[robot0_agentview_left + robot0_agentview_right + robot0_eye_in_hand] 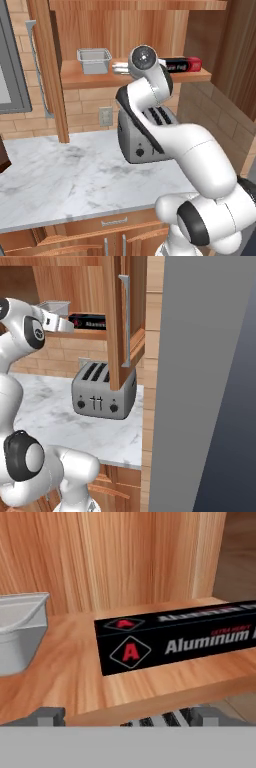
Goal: Retrieve the tupperware and aluminum foil from the cabinet and place them on the dining counter near the plate with steak and sweet potato to prepare for storing leftovers.
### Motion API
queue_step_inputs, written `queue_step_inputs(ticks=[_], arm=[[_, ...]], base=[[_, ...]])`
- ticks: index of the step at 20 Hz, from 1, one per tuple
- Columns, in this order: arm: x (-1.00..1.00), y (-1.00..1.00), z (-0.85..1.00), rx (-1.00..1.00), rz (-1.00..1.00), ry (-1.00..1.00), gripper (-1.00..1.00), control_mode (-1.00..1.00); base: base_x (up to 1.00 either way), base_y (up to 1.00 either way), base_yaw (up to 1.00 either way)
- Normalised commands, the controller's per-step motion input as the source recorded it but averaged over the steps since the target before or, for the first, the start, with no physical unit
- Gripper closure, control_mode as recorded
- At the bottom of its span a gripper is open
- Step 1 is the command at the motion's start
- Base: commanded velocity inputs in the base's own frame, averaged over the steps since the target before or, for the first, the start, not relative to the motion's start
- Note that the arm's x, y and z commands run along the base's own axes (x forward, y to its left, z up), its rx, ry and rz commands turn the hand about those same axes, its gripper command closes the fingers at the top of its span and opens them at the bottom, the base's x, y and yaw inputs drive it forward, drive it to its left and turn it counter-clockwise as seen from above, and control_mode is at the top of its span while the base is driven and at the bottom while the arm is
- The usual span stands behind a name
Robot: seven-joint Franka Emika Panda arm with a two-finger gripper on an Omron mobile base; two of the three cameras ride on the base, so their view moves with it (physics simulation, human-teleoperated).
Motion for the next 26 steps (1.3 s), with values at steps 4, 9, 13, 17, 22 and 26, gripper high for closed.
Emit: queue_step_inputs(ticks=[4, 9, 13, 17, 22, 26], arm=[[0.25, 0.21, 0.00, 0.05, -0.18, 0.04, -1.00, -1.00], [0.05, 0.02, 0.07, 0.10, -0.18, 0.03, -1.00, -1.00], [0.06, 0.00, 0.04, 0.13, -0.18, 0.07, -1.00, -1.00], [0.26, 0.00, 0.00, 0.12, -0.16, 0.17, -1.00, -1.00], [0.39, 0.00, 0.00, 0.03, -0.21, 0.05, -1.00, -1.00], [0.15, 0.00, 0.00, 0.00, -0.23, 0.00, -1.00, -1.00]], base=[[0.00, 0.00, 0.00], [0.00, 0.00, 0.00], [0.00, 0.00, 0.00], [0.00, 0.00, 0.00], [0.00, 0.00, 0.00], [0.00, 0.00, 0.00]])
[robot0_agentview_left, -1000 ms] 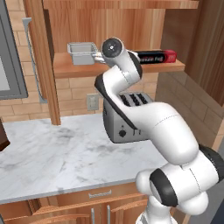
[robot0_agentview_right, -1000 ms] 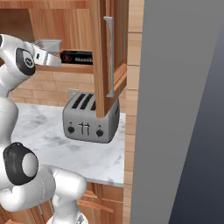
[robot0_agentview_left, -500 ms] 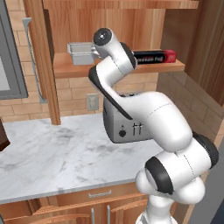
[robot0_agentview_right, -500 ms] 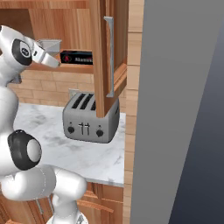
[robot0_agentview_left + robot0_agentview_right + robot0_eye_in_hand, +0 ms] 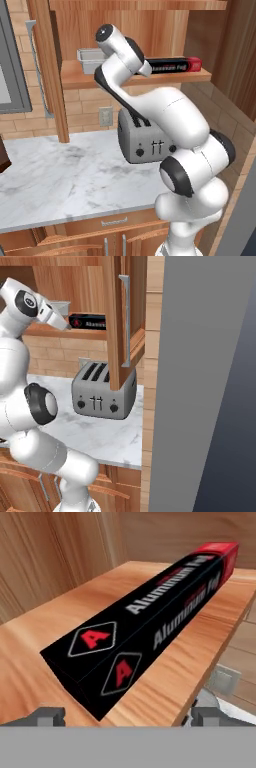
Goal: Retrieve the tupperware and aluminum foil from the cabinet and place them on the dining counter near the plate with steak and sweet potato to prepare for storing leftovers.
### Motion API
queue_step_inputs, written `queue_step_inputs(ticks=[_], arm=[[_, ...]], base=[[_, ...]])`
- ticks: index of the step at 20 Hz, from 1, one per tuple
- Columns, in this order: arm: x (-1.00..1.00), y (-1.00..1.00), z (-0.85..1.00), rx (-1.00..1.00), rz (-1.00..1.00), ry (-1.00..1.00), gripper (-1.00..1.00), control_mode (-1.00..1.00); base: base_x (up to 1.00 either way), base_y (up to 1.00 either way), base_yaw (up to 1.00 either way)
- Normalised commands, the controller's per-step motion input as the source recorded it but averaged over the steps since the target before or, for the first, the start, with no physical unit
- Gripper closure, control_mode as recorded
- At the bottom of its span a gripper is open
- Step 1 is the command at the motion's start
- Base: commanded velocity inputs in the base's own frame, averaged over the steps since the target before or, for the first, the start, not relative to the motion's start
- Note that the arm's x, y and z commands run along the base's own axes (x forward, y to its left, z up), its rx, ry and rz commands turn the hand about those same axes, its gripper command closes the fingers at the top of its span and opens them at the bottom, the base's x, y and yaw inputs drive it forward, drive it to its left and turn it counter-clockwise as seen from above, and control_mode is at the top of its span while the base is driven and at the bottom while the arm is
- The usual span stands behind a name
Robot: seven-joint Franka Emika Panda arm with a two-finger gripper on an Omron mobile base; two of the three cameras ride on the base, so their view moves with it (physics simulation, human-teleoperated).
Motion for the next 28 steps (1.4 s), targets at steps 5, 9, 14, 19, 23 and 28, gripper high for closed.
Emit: queue_step_inputs(ticks=[5, 9, 14, 19, 23, 28], arm=[[0.05, 0.00, 0.00, -0.01, -0.22, 0.00, -1.00, -1.00], [0.10, 0.00, 0.00, 0.00, -0.22, 0.00, -1.00, -1.00], [0.17, -0.02, 0.00, 0.00, -0.19, 0.00, -1.00, -1.00], [0.20, -0.02, 0.00, 0.00, -0.16, -0.01, -1.00, -1.00], [0.21, -0.08, 0.00, 0.00, -0.13, 0.00, -1.00, -1.00], [0.30, -0.12, 0.00, 0.00, -0.08, 0.00, -1.00, -1.00]], base=[[0.00, 0.00, 0.00], [0.00, 0.00, 0.00], [0.00, 0.00, 0.00], [0.00, 0.00, 0.00], [0.00, 0.00, 0.00], [0.00, 0.00, 0.00]])
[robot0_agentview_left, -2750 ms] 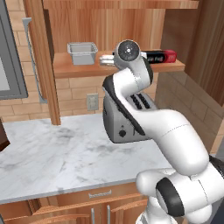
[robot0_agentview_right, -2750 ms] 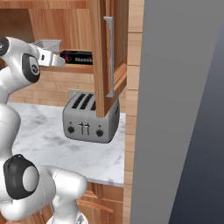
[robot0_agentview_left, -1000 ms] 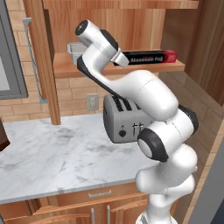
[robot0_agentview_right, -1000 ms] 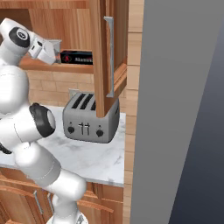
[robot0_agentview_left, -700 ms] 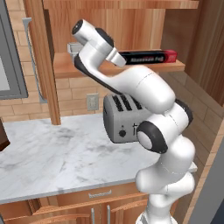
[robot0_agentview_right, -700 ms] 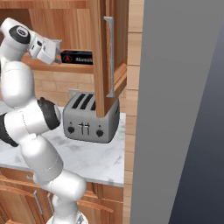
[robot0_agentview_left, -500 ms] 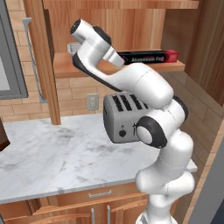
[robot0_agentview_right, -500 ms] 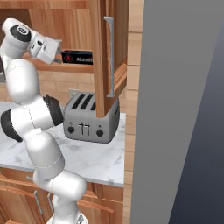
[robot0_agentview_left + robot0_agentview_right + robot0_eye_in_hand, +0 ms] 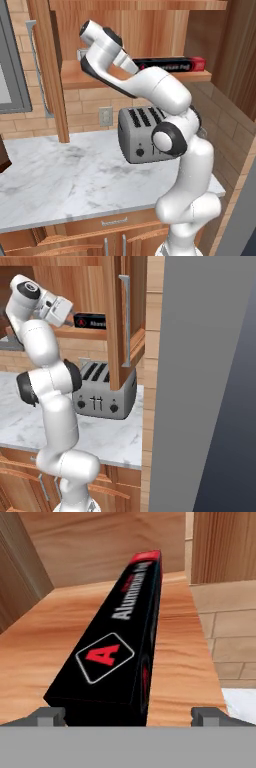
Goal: Retrieve the tupperware and aluminum foil from the cabinet and place them on the dining counter near the plate with steak and sweet potato to prepare for storing leftovers.
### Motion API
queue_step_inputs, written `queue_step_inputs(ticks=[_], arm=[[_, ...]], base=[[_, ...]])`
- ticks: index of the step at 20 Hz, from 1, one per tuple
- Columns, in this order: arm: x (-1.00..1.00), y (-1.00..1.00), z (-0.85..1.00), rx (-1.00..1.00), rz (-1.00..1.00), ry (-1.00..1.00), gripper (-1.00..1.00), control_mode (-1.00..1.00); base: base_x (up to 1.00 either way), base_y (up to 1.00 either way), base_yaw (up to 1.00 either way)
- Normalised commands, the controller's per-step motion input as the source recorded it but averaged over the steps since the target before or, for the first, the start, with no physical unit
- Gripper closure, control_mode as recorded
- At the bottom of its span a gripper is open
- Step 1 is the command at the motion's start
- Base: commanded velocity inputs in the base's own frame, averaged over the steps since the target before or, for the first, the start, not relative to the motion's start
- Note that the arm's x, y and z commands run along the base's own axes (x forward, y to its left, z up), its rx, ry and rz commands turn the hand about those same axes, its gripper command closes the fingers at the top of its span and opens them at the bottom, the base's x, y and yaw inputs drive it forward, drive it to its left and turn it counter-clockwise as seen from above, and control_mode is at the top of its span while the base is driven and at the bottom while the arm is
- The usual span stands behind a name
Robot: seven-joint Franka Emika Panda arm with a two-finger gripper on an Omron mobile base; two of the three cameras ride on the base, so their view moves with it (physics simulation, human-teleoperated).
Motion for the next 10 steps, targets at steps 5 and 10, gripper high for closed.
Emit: queue_step_inputs(ticks=[5, 10], arm=[[0.50, -0.07, 0.00, 0.00, -0.01, 0.00, -1.00, -1.00], [0.29, -0.19, -0.09, 0.00, 0.00, 0.00, -1.00, -1.00]], base=[[0.00, 0.00, 0.00], [0.00, 0.00, 0.00]])
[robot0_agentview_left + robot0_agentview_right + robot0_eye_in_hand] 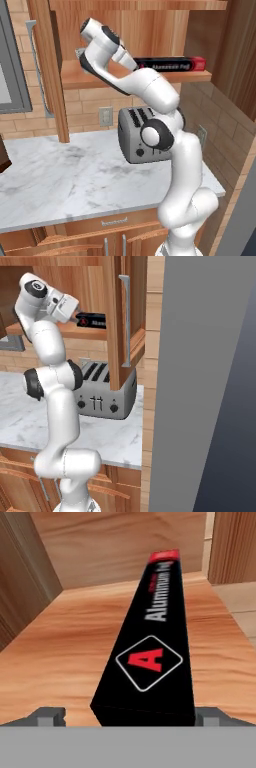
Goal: Retrieve the tupperware and aluminum foil from the cabinet and place them on the dining counter near the plate with steak and sweet potato to prepare for storing leftovers.
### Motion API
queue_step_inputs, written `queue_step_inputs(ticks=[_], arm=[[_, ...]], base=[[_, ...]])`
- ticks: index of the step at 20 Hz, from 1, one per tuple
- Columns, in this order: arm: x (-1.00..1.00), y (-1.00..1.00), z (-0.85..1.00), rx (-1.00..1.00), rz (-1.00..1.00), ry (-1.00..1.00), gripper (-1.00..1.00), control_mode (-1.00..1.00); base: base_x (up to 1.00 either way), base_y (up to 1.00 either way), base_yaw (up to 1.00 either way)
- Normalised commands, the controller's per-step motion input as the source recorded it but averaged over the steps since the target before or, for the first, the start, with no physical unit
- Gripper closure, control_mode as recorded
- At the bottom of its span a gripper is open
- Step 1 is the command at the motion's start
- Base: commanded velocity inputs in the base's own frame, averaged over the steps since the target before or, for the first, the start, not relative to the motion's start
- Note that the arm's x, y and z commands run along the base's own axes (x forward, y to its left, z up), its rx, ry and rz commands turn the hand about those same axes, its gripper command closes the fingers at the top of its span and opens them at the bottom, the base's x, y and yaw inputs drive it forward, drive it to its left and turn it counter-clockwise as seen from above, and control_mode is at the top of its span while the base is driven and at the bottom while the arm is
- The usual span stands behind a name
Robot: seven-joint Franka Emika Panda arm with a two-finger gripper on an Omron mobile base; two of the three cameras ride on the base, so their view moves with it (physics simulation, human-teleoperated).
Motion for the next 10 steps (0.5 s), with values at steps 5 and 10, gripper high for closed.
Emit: queue_step_inputs(ticks=[5, 10], arm=[[-0.01, -0.54, -0.28, 0.00, -0.03, 0.01, -1.00, -1.00], [-0.15, -0.52, -0.47, 0.00, -0.02, 0.05, 1.00, -1.00]], base=[[0.00, 0.00, 0.00], [0.00, 0.00, 0.00]])
